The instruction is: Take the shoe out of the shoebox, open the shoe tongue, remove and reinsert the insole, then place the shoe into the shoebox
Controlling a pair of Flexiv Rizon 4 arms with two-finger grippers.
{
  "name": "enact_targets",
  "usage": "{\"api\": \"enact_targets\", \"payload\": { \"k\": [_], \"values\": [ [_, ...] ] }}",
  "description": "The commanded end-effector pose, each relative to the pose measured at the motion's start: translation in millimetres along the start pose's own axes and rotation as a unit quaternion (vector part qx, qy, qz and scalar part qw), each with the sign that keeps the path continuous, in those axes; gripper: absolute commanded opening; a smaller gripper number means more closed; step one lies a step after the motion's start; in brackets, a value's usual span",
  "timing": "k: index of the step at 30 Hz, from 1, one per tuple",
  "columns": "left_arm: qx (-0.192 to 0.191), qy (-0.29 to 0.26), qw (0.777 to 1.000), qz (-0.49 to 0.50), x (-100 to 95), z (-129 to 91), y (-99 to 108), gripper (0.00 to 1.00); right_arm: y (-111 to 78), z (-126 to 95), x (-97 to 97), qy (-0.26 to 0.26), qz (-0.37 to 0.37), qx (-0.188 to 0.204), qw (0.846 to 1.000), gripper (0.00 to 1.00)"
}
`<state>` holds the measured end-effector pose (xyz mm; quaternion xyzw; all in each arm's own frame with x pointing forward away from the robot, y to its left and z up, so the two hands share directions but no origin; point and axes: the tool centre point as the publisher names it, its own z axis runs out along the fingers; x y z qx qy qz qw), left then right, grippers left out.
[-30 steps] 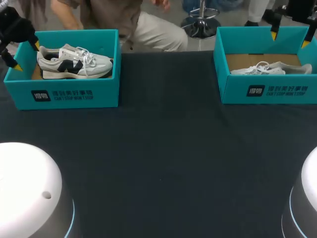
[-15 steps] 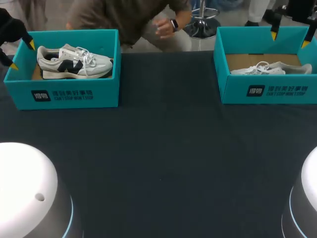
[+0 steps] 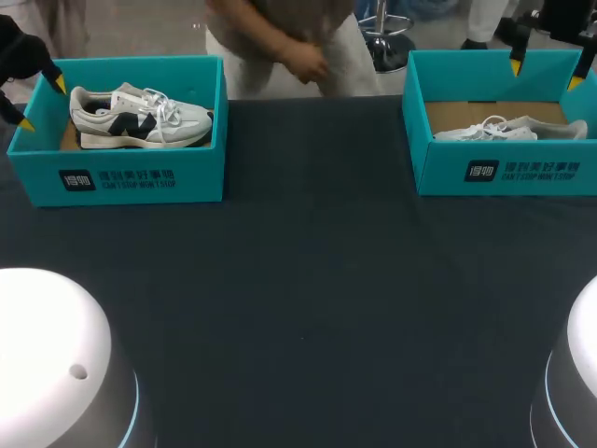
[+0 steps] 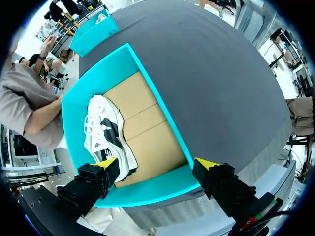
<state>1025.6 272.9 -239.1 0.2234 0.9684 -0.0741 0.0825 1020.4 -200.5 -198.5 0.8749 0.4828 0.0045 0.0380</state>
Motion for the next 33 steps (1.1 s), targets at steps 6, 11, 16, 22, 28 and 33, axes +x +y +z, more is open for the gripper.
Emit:
{"api": "enact_targets", "payload": {
  "k": [6,11,16,22,28,33],
  "values": [
    [-0.041,0.02,0.999,0.011,-9.4,8.0,22.6,1.0,-0.8,0.0,-0.6,0.001,0.0,-0.001,1.0,1.0],
    [-0.036,0.019,0.999,0.017,-11.4,9.4,37.9,1.0,-0.8,0.0,-0.6,0.001,0.0,-0.001,1.0,1.0],
    [-0.053,0.025,0.998,0.039,-5.5,9.1,37.9,1.0,-0.8,0.0,-0.6,0.001,0.0,-0.001,1.0,1.0],
    [-0.063,0.019,0.99,0.121,2.5,5.7,24.0,1.0,-0.8,0.0,-0.6,0.001,0.0,-0.001,1.0,1.0],
    [-0.023,-0.011,0.962,0.27,3.9,4.4,33.0,1.0,-0.8,0.0,-0.6,0.001,0.0,-0.001,1.0,1.0],
    [0.007,0.004,0.925,0.38,-2.6,2.9,50.6,1.0,-0.8,0.0,-0.6,0.001,0.0,-0.001,1.0,1.0]
  ]
}}
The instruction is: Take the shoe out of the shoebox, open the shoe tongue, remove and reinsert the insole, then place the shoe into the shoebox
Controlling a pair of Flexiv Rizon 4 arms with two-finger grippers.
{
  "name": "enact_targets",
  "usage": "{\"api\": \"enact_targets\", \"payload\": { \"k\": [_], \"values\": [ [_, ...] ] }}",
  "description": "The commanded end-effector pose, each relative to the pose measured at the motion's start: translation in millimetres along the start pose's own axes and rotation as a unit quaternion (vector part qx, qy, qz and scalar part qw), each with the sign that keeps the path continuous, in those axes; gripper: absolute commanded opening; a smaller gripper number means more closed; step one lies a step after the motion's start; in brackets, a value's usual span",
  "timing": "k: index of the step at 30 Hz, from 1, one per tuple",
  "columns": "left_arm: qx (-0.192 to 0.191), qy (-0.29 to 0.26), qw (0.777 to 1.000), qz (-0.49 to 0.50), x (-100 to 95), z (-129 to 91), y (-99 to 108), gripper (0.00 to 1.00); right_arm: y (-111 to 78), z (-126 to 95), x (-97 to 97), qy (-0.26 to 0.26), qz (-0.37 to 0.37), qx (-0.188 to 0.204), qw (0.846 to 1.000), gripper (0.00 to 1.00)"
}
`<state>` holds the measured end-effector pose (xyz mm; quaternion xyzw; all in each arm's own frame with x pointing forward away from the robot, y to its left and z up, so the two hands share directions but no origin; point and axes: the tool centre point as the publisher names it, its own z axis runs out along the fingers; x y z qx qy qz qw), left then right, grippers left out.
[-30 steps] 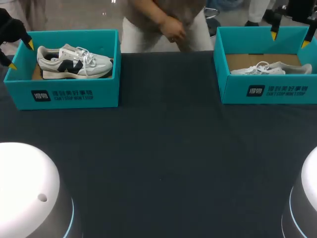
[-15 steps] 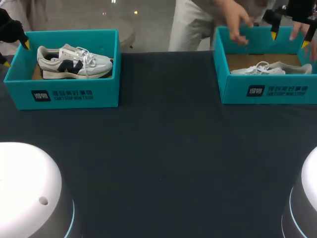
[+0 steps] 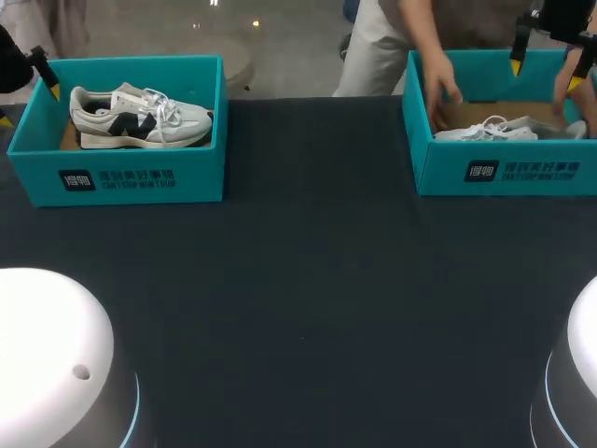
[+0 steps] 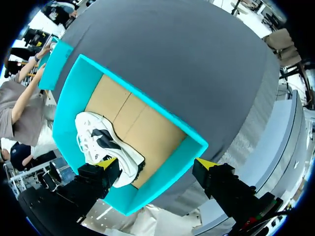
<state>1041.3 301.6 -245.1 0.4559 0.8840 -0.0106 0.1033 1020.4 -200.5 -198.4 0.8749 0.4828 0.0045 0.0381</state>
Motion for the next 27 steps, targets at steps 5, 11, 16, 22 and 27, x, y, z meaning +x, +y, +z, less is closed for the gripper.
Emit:
{"api": "enact_targets", "payload": {
  "k": [5,11,16,22,27],
  "values": [
    [0.069,-0.003,0.967,0.244,8.8,4.8,31.9,1.0,-0.7,0.0,-0.6,0.001,0.0,-0.001,1.0,1.0],
    [0.069,-0.003,0.967,0.244,8.8,4.8,31.9,1.0,-0.7,0.0,-0.6,0.001,0.0,-0.001,1.0,1.0],
    [0.069,-0.003,0.967,0.244,8.8,4.8,31.9,1.0,-0.7,0.0,-0.6,0.001,0.0,-0.001,1.0,1.0],
    [0.069,-0.003,0.967,0.244,8.8,4.8,31.9,1.0,-0.7,0.0,-0.6,0.001,0.0,-0.001,1.0,1.0],
    [0.069,-0.003,0.967,0.244,8.8,4.8,31.9,1.0,-0.7,0.0,-0.6,0.001,0.0,-0.001,1.0,1.0]
  ]
}}
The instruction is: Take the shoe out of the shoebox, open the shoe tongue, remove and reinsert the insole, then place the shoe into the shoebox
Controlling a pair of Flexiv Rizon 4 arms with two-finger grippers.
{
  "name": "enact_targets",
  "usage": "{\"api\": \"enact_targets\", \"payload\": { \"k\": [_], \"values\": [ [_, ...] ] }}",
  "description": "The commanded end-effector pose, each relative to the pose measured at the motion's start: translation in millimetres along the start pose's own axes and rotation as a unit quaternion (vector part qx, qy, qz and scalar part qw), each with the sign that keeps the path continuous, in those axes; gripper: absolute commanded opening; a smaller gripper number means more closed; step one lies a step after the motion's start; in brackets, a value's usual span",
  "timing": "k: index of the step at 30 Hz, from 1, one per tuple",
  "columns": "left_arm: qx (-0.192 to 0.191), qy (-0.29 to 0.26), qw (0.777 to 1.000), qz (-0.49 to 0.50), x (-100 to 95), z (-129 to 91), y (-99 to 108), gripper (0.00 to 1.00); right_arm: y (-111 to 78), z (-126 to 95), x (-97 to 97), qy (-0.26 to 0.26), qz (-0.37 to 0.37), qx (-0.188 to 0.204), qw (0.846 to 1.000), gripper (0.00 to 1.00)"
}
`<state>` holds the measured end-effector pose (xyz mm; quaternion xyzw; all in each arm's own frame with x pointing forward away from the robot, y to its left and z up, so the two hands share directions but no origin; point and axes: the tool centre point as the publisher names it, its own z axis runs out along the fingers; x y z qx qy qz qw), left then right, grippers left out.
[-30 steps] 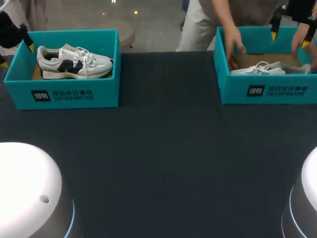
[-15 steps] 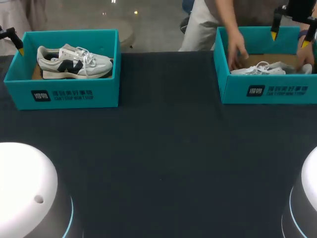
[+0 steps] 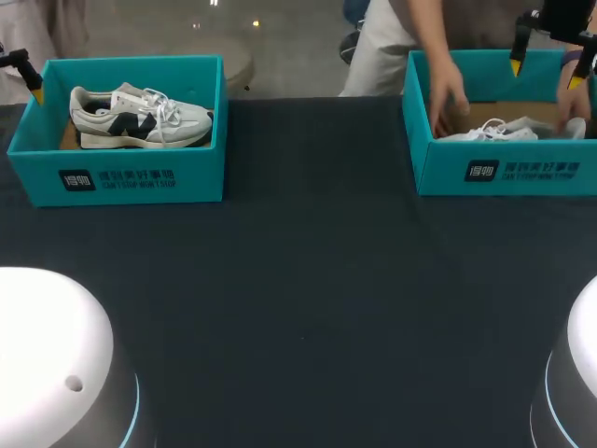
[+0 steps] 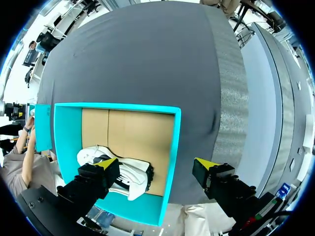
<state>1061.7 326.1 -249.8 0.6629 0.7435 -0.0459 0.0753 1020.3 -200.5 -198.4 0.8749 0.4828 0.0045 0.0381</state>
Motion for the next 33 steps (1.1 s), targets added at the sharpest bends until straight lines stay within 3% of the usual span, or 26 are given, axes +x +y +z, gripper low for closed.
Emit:
{"api": "enact_targets", "payload": {
  "k": [1,6,13,23,33],
  "values": [
    [0.002,0.001,1.0,0.001,0.3,-0.8,1.3,1.0,-0.7,0.0,-0.6,0.001,0.0,-0.001,1.0,1.0],
    [-0.001,0.013,1.0,0.005,-1.8,0.4,3.2,1.0,-0.7,0.0,-0.6,0.001,0.0,-0.001,1.0,1.0],
    [-0.018,0.039,0.999,0.027,-25.0,3.3,17.3,1.0,-0.7,0.0,-0.6,0.001,0.0,-0.001,1.0,1.0],
    [0.01,0.045,0.999,0.024,-54.9,29.1,51.8,1.0,-0.7,0.0,-0.6,0.001,0.0,-0.001,1.0,1.0],
    [0.019,0.044,0.998,0.027,-53.9,53.3,91.3,1.0,-0.7,0.0,-0.6,0.001,0.0,-0.001,1.0,1.0]
  ]
}}
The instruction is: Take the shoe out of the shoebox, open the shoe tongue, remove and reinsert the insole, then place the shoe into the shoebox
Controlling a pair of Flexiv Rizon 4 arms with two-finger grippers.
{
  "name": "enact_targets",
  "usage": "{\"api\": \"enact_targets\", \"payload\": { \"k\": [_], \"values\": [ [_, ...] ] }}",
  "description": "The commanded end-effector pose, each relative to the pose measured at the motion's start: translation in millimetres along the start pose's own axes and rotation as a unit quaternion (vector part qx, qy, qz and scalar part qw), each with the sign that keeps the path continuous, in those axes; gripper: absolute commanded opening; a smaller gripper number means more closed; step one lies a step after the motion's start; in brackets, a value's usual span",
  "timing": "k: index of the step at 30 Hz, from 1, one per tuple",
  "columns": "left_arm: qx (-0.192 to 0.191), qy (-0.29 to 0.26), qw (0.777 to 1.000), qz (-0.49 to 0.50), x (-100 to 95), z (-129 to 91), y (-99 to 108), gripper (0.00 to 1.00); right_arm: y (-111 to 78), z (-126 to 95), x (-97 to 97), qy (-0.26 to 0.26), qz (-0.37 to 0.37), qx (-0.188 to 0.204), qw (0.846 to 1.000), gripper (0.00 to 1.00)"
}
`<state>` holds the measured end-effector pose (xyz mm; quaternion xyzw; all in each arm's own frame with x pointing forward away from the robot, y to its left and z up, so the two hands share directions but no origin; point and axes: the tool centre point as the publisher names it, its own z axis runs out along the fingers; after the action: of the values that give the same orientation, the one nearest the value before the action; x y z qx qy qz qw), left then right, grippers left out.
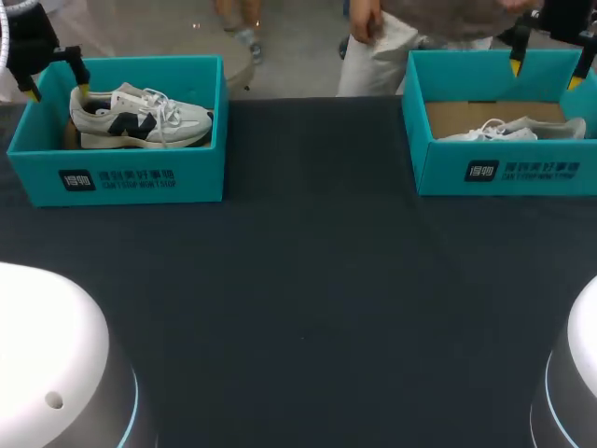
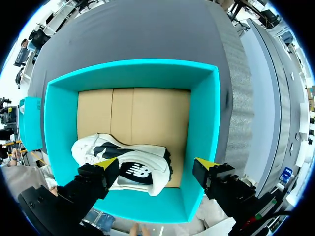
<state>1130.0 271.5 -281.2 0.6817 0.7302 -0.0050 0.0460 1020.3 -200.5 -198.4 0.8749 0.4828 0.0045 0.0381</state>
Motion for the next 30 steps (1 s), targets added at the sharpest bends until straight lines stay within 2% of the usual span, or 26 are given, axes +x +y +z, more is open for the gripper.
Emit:
{"api": "enact_targets", "payload": {
  "k": [1,12,30],
  "values": [
    [0.025,-0.001,1.0,0.006,2.5,12.1,33.1,1.0,-0.7,0.0,-0.5,0.001,0.0,-0.001,1.0,1.0],
    [0.033,0.009,0.999,0.013,8.1,29.3,54.5,1.0,-0.7,0.0,-0.5,0.001,0.0,-0.001,1.0,1.0],
    [0.042,0.021,0.999,0.018,8.8,58.6,59.5,1.0,-0.7,0.0,-0.5,0.001,0.0,-0.001,1.0,1.0]
  ]
}}
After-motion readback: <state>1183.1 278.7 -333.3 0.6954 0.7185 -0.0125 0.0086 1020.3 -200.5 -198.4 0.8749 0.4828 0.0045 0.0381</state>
